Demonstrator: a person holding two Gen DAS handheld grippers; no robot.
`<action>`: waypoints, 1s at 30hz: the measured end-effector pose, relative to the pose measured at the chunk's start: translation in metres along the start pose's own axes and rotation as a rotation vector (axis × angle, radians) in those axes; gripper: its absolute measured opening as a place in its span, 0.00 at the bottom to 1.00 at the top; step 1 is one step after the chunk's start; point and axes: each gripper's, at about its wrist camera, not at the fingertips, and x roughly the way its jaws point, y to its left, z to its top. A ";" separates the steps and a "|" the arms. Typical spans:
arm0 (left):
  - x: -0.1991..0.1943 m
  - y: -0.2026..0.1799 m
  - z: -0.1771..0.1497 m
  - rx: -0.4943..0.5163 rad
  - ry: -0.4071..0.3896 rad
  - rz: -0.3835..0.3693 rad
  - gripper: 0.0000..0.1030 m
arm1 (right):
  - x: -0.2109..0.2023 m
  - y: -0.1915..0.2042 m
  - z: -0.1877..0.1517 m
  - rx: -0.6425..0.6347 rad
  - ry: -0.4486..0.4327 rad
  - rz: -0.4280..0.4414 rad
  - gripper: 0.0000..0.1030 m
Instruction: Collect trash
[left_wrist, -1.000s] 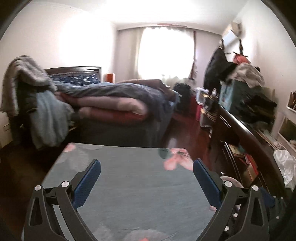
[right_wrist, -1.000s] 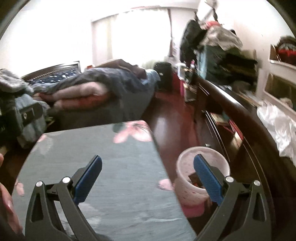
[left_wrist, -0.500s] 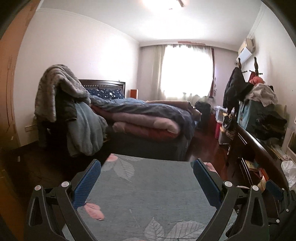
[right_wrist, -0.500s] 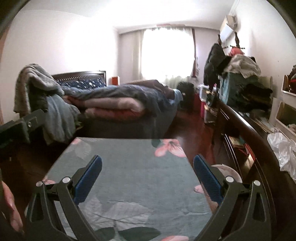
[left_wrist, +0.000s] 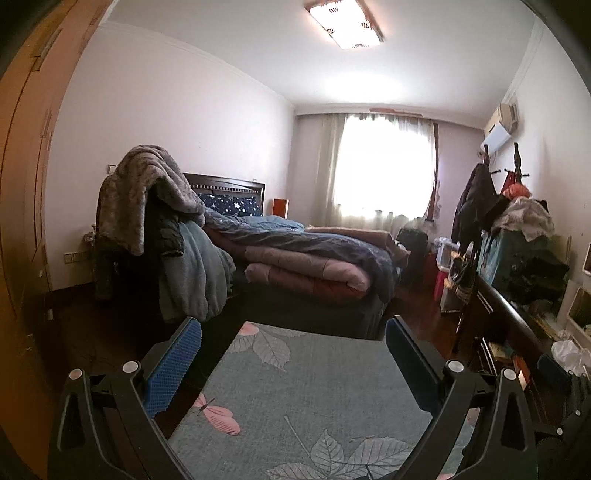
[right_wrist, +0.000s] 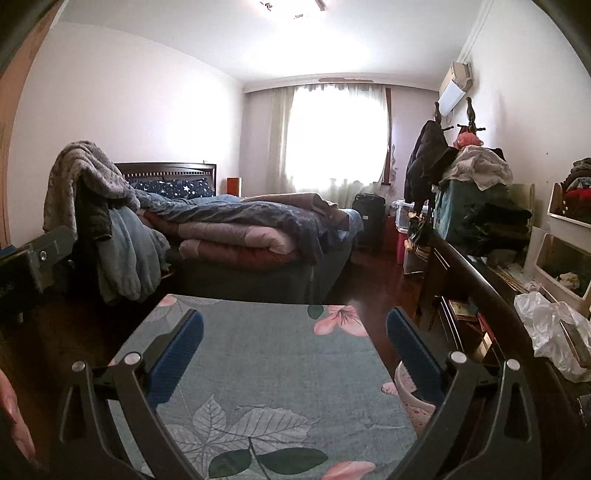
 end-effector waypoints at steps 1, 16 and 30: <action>-0.004 0.001 0.001 0.000 -0.006 0.002 0.96 | -0.005 0.001 0.001 -0.001 -0.007 0.003 0.97; -0.034 0.000 0.004 0.007 -0.060 -0.003 0.96 | -0.037 0.005 0.009 -0.006 -0.067 0.016 0.97; -0.036 0.006 0.005 -0.007 -0.061 0.005 0.96 | -0.038 0.007 0.011 -0.008 -0.070 0.022 0.97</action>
